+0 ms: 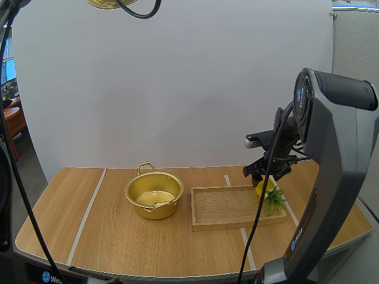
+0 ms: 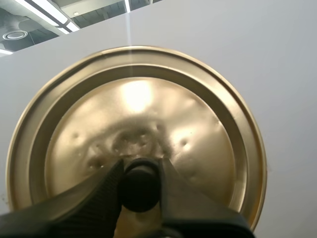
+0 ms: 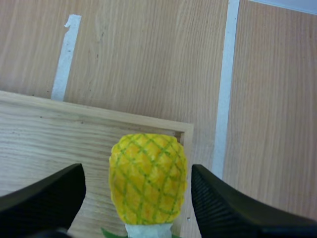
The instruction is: Open the pot, put the pineapple inside, and close it
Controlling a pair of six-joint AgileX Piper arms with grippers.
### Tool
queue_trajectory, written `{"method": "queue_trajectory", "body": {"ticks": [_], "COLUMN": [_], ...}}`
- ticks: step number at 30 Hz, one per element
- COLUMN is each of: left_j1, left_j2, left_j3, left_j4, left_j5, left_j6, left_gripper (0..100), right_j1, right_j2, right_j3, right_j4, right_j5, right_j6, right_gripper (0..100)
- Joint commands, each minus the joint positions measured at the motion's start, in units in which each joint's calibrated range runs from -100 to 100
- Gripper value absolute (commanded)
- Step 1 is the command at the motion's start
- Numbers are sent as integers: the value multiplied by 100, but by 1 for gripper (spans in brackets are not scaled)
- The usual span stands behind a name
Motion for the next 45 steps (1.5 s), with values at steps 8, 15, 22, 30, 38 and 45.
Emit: {"method": "queue_trajectory", "body": {"ticks": [8, 15, 22, 30, 38, 45], "left_j1": [-17, -17, -17, -17, -17, -17], "left_j2": [3, 3, 3, 3, 3, 3], "left_j3": [-53, -53, -53, -53, -53, -53], "left_j4": [66, 66, 66, 66, 66, 66], "left_j5": [-195, -195, -195, -195, -195, -195], "left_j6": [-37, -37, -37, -37, -37, -37], "left_gripper": [0, 0, 0, 0, 0, 0], "right_j1": [-19, -19, -19, -19, -19, 112], "right_j2": [418, 549, 607, 696, 643, -79], "right_j3": [-31, -31, -31, -31, -31, -31], "right_j4": [59, 59, 59, 90, 90, 99], "right_j5": [-470, -540, -636, -488, -403, -171], "right_j6": [-140, -159, -170, -170, -178, -178], "right_gripper": [100, 100, 100, 52, 0, 0]}}
